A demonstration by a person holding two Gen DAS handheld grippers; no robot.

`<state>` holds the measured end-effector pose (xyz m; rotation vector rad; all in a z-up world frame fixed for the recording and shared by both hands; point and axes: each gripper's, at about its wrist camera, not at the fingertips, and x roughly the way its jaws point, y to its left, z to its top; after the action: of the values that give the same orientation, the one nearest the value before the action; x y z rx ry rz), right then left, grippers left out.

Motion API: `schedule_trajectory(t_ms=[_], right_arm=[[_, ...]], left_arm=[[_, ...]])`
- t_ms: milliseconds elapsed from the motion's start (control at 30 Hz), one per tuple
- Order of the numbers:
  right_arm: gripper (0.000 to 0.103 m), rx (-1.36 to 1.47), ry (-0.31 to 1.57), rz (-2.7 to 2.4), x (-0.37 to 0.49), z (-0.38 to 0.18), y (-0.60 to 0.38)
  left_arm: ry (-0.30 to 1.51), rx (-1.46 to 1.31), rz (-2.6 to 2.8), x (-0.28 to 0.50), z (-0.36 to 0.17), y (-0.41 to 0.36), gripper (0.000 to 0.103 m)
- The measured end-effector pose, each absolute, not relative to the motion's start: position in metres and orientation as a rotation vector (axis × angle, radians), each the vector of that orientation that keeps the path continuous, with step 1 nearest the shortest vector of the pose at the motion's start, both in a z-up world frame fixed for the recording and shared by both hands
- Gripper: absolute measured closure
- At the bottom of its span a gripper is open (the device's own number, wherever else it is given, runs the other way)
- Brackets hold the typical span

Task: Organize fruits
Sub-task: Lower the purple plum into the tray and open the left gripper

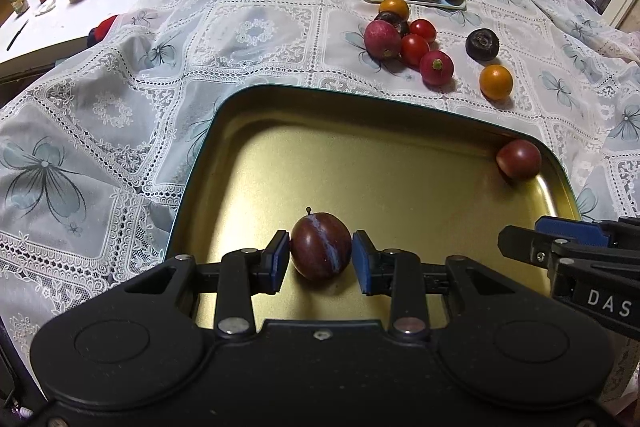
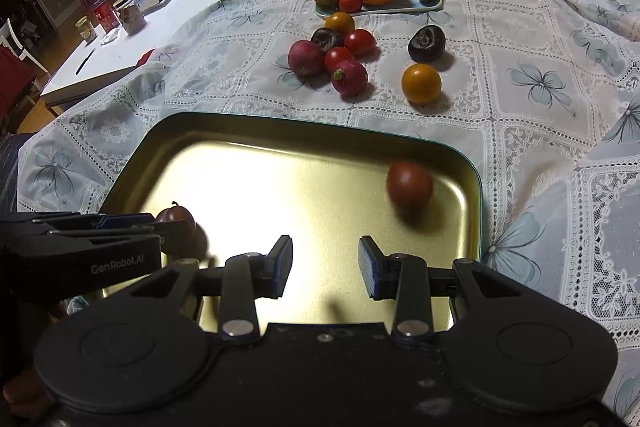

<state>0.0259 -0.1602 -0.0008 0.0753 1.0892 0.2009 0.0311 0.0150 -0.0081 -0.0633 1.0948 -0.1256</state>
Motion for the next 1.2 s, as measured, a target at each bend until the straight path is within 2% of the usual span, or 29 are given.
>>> schedule_trajectory(t_ms=[767, 1000, 1200], right_arm=[[0.064, 0.105, 1.168, 0.214, 0.029, -0.005, -0.160], [0.064, 0.137, 1.181, 0.202, 0.043, 0.002, -0.166], [0.063, 0.145, 1.119, 0.173, 0.070, 0.022, -0.173]], left_arm=[[1.123, -0.065, -0.136, 0.036, -0.009, 0.015, 0.060], [1.142, -0.056, -0.182, 0.053, 0.002, 0.013, 0.060], [1.132, -0.040, -0.204, 0.086, 0.017, 0.010, 0.060]])
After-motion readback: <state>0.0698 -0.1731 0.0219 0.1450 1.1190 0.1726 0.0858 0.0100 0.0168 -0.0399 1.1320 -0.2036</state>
